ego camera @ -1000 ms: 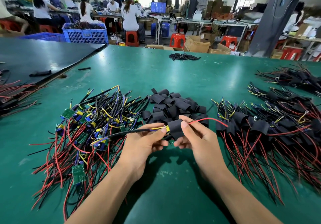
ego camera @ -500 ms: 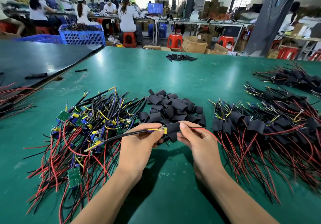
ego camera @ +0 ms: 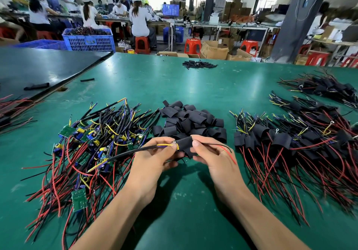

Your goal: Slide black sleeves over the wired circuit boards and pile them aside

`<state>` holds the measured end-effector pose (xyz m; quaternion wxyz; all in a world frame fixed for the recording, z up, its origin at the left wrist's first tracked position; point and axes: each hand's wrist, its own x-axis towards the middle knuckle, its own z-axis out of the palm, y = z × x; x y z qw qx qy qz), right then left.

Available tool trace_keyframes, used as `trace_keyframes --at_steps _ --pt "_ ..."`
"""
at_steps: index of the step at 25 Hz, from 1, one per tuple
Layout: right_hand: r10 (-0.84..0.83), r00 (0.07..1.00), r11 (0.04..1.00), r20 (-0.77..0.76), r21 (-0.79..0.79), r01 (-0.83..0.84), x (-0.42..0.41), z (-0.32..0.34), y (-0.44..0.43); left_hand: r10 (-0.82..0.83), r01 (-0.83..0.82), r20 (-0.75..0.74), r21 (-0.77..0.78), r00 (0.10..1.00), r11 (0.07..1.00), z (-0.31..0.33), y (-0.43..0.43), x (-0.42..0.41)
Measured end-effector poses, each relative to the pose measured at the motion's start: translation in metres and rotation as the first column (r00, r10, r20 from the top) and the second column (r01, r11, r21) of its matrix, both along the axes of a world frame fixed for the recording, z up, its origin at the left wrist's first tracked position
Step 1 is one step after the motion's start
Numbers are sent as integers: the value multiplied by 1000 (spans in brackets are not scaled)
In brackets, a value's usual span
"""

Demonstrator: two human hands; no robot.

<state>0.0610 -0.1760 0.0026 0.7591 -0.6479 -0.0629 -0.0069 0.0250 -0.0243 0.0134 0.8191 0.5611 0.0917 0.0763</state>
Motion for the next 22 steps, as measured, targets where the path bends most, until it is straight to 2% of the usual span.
trace_keyframes --at_steps 3,9,13,16,22 --pt "18 1000 1000 22 -4 -18 1 3 -2 -104 99 -42 -126 994 987 2 0 0" --pt "110 994 988 28 103 -113 -1 7 -1 -210 159 -156 -287 965 945 8 5 2" --pt "126 992 972 -20 204 -119 1 5 -2 -264 208 -132 -334 955 919 10 5 0" --pt "136 990 961 -48 251 -120 1 2 1 -243 191 -121 -333 963 923 9 4 0" --pt "143 990 966 -17 221 -136 -3 5 5 -219 176 -111 -307 969 935 8 2 0"
